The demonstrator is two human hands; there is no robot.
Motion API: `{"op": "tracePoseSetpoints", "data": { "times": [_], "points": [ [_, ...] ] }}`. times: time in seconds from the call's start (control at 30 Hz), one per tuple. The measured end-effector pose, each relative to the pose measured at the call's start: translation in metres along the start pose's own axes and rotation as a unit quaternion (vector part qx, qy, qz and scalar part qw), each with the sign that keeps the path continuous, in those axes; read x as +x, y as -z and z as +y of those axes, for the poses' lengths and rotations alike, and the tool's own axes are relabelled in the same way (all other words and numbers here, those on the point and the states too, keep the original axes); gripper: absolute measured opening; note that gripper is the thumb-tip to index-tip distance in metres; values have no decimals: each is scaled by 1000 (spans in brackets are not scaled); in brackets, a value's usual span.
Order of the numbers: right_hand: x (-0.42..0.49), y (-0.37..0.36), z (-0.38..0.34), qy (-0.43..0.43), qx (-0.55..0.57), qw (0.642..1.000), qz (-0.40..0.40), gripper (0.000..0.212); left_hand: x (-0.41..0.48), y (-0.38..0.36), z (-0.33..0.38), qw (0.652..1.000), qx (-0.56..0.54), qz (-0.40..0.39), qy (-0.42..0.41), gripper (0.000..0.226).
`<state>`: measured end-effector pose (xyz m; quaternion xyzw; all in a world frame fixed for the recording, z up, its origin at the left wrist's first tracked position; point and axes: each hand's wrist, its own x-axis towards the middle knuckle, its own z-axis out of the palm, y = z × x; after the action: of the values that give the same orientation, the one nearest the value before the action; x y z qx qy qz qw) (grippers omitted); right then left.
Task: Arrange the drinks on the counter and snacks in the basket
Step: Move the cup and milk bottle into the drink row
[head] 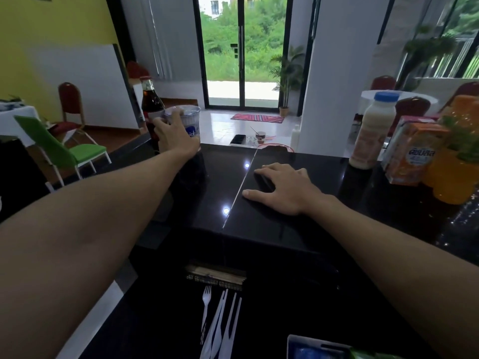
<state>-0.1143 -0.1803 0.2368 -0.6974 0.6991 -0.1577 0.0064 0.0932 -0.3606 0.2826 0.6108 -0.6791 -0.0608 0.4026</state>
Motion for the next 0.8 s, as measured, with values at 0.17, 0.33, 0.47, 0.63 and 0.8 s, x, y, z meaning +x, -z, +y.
{"op": "tracePoseSetpoints", "data": {
  "times": [0.17,0.33,0.47,0.63,0.8],
  "points": [
    [-1,1,-1,-1,1,1000,-4,98,3,2,11,996,-84,19,-2,43],
    [-1,2,-1,-2,4,1000,-1,97,-1,4,15,995,-104,0,13,62],
    [-1,0,-1,-6,7,1000,-1,97,-9,5,12,992,-121,-27,4,82],
    [-2,2,-1,-9,2,1000,-5,99,-24,9,8,984,-170,-47,-23,87],
    [-8,4,-4,-13,12,1000,-19,102,-32,24,8,981,-172,-79,-52,77]
  ]
}}
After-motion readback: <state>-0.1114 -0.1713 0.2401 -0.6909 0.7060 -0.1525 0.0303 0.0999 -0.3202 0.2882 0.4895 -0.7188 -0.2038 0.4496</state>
